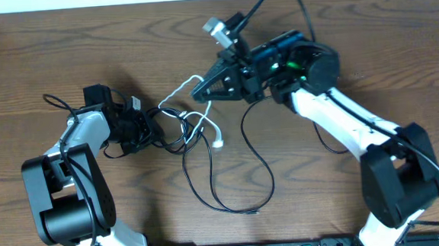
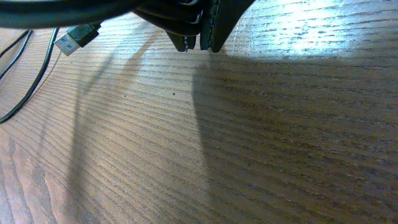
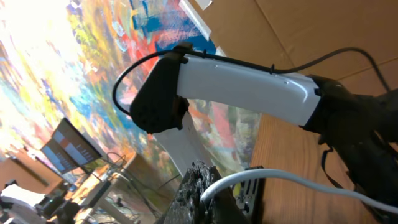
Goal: Untangle cables
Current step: 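Pull the right gripper up-right, drawing a black cable out of the bundle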
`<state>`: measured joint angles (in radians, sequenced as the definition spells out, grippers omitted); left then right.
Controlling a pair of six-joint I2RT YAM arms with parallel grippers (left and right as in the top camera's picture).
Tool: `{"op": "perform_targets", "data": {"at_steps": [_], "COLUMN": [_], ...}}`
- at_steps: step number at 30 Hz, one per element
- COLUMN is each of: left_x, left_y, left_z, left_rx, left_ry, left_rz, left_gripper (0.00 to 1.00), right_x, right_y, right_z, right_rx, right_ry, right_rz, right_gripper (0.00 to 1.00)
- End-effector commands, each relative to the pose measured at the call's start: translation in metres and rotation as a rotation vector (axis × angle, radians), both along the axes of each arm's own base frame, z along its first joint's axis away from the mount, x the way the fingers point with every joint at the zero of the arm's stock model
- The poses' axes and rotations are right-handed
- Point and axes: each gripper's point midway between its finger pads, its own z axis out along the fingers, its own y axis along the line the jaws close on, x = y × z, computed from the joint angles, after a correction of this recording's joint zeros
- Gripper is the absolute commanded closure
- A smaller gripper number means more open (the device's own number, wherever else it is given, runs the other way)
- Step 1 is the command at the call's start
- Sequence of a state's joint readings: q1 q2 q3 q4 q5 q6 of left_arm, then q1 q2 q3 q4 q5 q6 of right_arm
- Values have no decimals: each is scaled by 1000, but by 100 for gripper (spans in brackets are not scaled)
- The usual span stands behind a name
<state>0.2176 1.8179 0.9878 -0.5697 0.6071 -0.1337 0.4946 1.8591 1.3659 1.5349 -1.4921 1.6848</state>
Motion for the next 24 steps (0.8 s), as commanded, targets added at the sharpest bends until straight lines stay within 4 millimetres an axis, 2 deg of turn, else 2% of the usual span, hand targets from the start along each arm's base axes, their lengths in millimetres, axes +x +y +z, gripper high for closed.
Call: {"op": "perform_targets", "data": {"at_steps": [1, 10, 14, 18, 24], "left_x": [-4, -4, -4, -4, -4], "left_y": [2, 2, 2, 2, 1], "left_z": [-6, -5, -5, -5, -5], "left_rx": [11, 11, 11, 11, 10], "left_ry": [17, 17, 17, 17, 18], "left_rz": [-2, -2, -2, -2, -3], "left_gripper": [92, 92, 92, 92, 93], "right_x": [-13, -6, -4, -10, -18], "right_y": [-22, -70, -99, -130, -153], "right_z": [36, 65, 81, 100, 117], "right_rx": [57, 35, 23, 25, 31], "right_ry": [-103, -144, -165, -232, -296], "right_rz": [-36, -160, -244, -346, -435], "right_gripper": [99, 99, 99, 99, 99]}}
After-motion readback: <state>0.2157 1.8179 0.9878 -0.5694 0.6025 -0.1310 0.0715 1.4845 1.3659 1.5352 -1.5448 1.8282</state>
